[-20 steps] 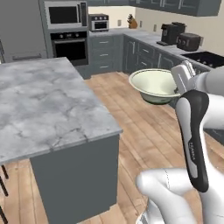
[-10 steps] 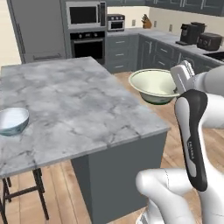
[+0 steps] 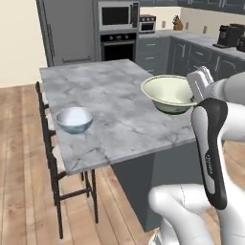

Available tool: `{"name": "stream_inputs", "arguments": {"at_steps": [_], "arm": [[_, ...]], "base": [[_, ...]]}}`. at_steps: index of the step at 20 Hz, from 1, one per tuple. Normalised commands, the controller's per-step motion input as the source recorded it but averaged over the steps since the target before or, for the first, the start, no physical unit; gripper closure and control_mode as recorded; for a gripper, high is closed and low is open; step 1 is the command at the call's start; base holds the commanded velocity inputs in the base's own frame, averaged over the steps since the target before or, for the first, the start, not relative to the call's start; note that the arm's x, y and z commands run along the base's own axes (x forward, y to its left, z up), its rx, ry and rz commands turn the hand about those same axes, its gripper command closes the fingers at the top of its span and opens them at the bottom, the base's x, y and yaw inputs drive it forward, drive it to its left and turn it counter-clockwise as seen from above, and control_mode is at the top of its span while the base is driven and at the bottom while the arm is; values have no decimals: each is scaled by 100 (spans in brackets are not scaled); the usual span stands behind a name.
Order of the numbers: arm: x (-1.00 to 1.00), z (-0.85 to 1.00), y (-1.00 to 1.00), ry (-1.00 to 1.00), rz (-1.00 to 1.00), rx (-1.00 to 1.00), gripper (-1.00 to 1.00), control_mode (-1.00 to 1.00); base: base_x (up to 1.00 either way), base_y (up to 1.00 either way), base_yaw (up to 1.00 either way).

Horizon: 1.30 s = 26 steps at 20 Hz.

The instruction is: Pick up the bowls from the cabinet and place each bowl in front of a stool on the dining counter.

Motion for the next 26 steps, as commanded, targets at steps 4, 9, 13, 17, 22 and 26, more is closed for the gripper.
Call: {"name": "stream_inputs", "arguments": {"at_steps": [4, 9, 13, 17, 22, 26], "arm": [[0, 0, 0, 0, 0, 0, 100, 100], [0, 0, 0, 0, 0, 0, 100, 100], [0, 0, 0, 0, 0, 0, 100, 100], [0, 0, 0, 0, 0, 0, 100, 100], [0, 0, 0, 0, 0, 0, 100, 100], [0, 0, 0, 0, 0, 0, 100, 100]], "base": [[0, 100, 3], [0, 100, 0], [2, 100, 0], [36, 100, 0], [80, 100, -2], [85, 96, -27]]}}
